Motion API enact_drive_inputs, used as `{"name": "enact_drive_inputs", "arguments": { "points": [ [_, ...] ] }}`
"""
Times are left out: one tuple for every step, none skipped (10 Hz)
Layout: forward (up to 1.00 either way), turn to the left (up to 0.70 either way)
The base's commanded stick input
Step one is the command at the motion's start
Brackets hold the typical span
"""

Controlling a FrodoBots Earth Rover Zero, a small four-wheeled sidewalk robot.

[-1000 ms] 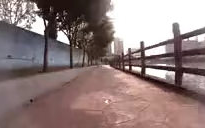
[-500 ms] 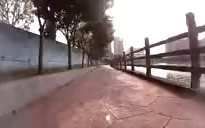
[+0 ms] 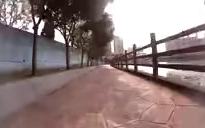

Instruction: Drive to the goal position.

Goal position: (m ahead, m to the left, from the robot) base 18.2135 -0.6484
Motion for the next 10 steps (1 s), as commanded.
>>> {"name": "enact_drive_inputs", "arguments": {
  "points": [
    [1.0, 0.0],
    [1.0, 0.0],
    [1.0, 0.0],
    [1.0, 0.0],
    [1.0, 0.0],
    [1.0, 0.0],
    [1.0, 0.0],
    [1.0, 0.0],
    [1.0, 0.0],
    [1.0, 0.0]
  ]
}}
